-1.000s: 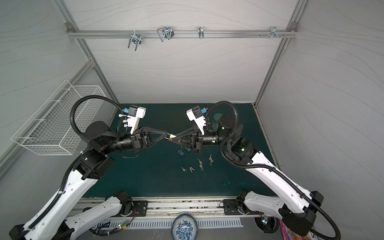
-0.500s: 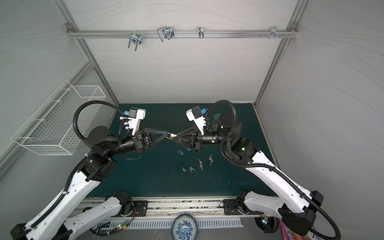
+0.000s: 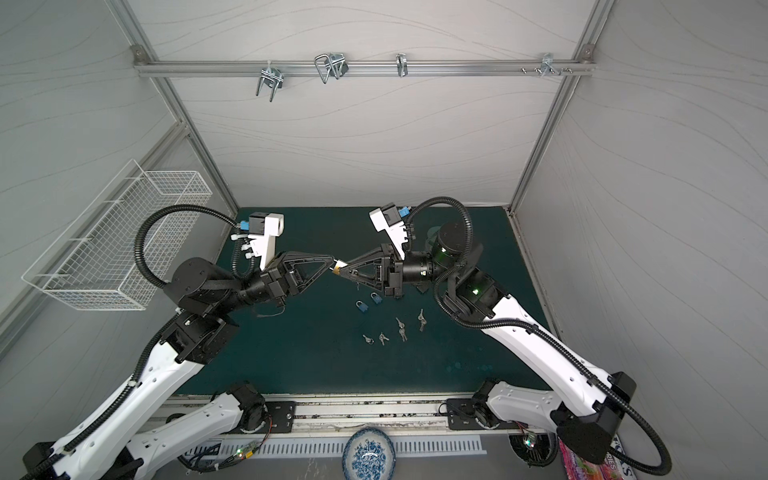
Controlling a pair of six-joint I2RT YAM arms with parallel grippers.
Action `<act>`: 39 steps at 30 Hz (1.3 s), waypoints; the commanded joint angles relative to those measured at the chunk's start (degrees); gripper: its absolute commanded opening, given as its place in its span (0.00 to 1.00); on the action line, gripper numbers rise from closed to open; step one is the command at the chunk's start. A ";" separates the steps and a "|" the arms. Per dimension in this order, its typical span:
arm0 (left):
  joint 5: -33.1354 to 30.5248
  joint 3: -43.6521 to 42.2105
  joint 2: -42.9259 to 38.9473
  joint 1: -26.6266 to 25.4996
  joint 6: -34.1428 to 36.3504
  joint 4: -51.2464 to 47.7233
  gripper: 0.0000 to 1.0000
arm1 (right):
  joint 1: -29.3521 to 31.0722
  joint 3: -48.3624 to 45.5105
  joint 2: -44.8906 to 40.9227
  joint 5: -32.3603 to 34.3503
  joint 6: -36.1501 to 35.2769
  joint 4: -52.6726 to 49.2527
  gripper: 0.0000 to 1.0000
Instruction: Lock with the key
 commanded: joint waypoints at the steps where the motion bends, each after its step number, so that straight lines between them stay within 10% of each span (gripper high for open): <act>1: 6.16 -3.30 2.93 -3.57 1.77 -9.72 0.00 | 0.93 2.01 -2.30 10.16 -7.48 0.67 0.00; 8: 2.99 -4.48 3.08 -7.46 2.86 -11.75 0.00 | 0.68 5.02 -0.89 8.98 -11.50 -2.86 0.00; 16: 3.10 -2.78 -2.74 3.18 -2.10 -10.05 0.00 | 0.26 -2.14 -8.51 9.94 -19.01 -8.99 0.00; 26: 3.25 -0.91 -2.23 3.42 -3.04 -9.51 0.00 | 0.20 -2.59 -7.90 6.54 -18.33 -8.88 0.00; 31: 1.60 -0.79 -2.57 3.46 -3.77 -9.00 0.00 | 0.29 -3.06 -8.04 5.48 -20.59 -10.11 0.59; 39: 0.14 -1.07 -2.98 3.46 -5.39 -7.84 0.00 | 0.18 -8.63 -12.85 15.55 -28.80 -14.06 0.72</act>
